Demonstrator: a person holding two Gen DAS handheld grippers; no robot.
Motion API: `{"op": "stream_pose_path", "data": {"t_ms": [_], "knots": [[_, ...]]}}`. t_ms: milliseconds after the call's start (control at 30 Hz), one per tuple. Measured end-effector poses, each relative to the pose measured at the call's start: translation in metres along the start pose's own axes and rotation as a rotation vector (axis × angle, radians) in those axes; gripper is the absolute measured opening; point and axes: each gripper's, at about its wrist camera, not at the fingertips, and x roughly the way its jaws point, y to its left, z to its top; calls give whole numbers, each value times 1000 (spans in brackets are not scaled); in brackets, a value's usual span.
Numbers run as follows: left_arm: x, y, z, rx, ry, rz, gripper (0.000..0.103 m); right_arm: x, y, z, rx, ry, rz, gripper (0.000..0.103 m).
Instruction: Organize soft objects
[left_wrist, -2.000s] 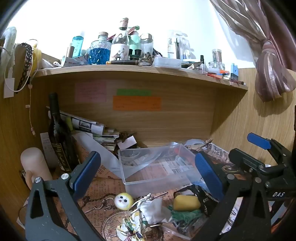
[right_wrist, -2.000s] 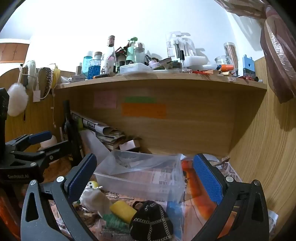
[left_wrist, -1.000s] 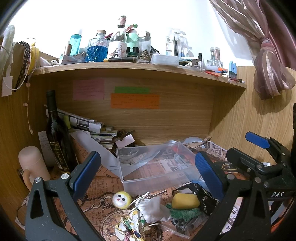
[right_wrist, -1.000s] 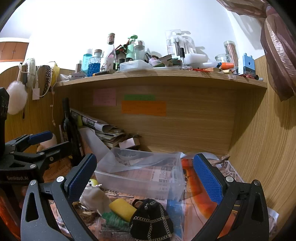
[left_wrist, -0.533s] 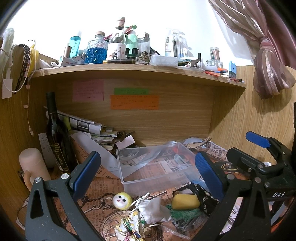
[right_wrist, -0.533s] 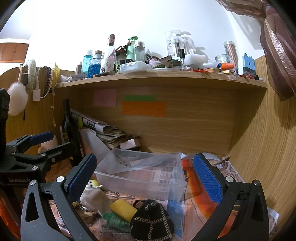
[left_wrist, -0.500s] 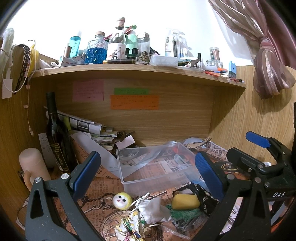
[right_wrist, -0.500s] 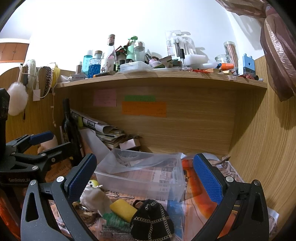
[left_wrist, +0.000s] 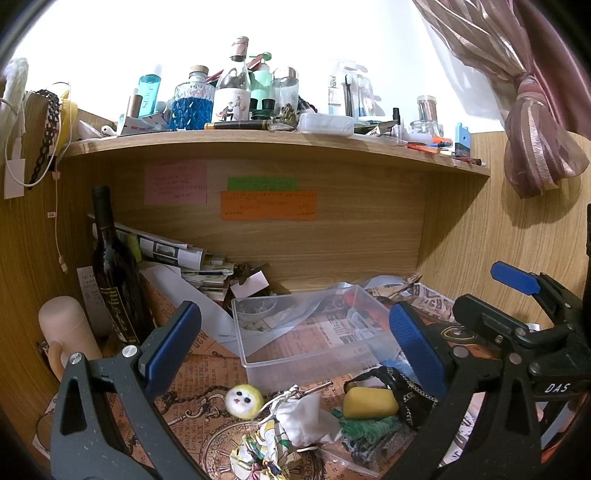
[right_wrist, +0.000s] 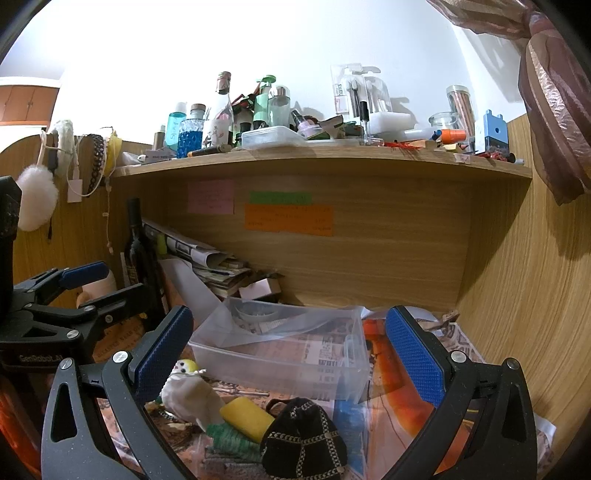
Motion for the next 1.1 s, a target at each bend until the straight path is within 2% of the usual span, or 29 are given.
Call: {"op": "stream_pose_path", "data": {"t_ms": [833, 1100], "knots": [[-2, -2, 2, 3, -4, -2, 103, -1, -1, 4, 6, 2, 4, 103], [3, 1, -7, -13, 41, -1, 103, 5, -4, 0, 24, 26, 1, 103]]}}
